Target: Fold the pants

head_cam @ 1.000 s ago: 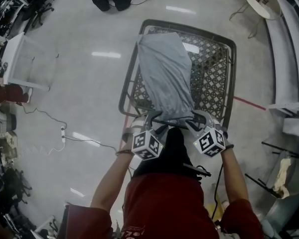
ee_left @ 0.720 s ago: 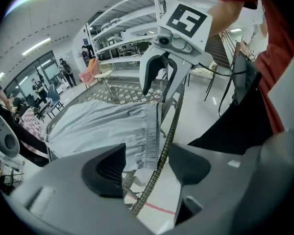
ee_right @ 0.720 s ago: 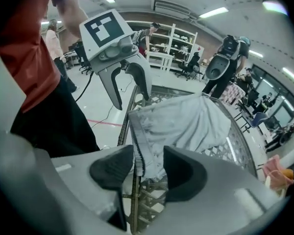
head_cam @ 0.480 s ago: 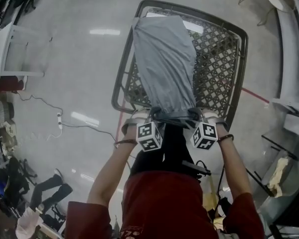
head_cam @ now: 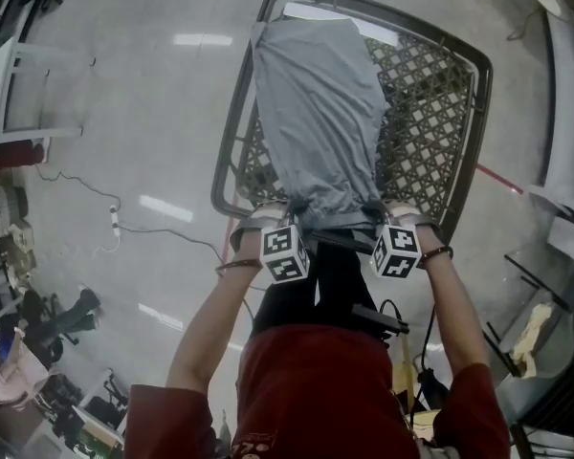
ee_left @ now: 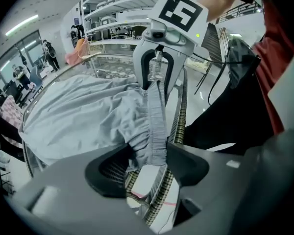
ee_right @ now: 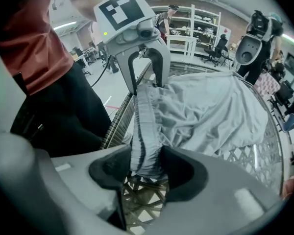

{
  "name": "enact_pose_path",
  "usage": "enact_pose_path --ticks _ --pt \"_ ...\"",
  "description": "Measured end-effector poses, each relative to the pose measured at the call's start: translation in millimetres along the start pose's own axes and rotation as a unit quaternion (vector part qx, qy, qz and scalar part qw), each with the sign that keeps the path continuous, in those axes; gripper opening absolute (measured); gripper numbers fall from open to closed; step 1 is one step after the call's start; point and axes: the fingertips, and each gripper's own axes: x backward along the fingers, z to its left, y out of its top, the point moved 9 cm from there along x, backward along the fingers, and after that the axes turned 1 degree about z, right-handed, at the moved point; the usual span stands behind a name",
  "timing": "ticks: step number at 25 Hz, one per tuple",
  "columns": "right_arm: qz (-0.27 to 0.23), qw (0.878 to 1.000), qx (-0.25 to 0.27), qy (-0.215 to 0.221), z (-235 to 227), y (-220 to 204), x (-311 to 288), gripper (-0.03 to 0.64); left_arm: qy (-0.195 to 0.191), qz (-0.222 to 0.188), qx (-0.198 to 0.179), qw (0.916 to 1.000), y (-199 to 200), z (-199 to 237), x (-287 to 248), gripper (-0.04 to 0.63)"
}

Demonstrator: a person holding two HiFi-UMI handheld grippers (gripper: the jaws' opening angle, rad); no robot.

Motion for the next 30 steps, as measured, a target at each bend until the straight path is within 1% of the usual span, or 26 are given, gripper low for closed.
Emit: enact_pose_path --ticks 2,3,4,7,11,15,19,23,26,30 --pt "-0.001 1.0 0.004 0.005 -4.3 -0.4 0.1 0.194 -0.003 0.0 -0.003 1.0 1.6 6.7 -0.1 0.213" --pt "-0.002 1.0 0.004 0.006 -6.1 -0.4 0.1 0.175 -0.004 0.0 -0.002 1.0 1.9 9.4 0.3 0.174" --pt "-0.002 1.0 0.004 0.006 -7.3 -0.2 -0.2 0.159 -0.007 0.002 -0.001 1.0 1.7 11.0 0.6 0.152" --pt "0.005 1.0 0.005 0.009 -8.0 0.8 -0.5 0.142 -0.018 0.012 -0.004 0.9998 -0.9 9.7 -0.2 0.132" --pt "0.008 1.0 -0.012 0.024 1.4 5.3 2.6 0.119 -0.034 0.014 0.001 0.9993 -5.7 -3.8 3.8 0.126" --pt "0.009 1.0 -0.017 0.012 29.1 11.4 8.5 0.069 -0.039 0.013 -0.009 0.9991 -10.1 -36.4 9.3 0.123" --pt "0.02 1.0 -0.019 0.008 46.4 12.9 8.7 0.063 -0.036 0.005 -0.011 0.9993 -11.7 -54.2 13.8 0.123" --pt "0.031 0.999 -0.021 0.009 70.7 17.1 9.2 0.054 -0.036 0.003 -0.021 0.9991 -15.4 -76.4 16.8 0.121" --pt "0.031 0.999 -0.031 0.0 87.5 17.0 12.5 0.049 -0.038 -0.003 -0.026 0.999 -16.0 -92.5 19.3 0.121" --pt "0.024 0.999 -0.044 -0.019 91.4 18.5 21.4 0.045 -0.03 -0.012 -0.024 0.9992 -13.5 -91.7 27.2 0.121"
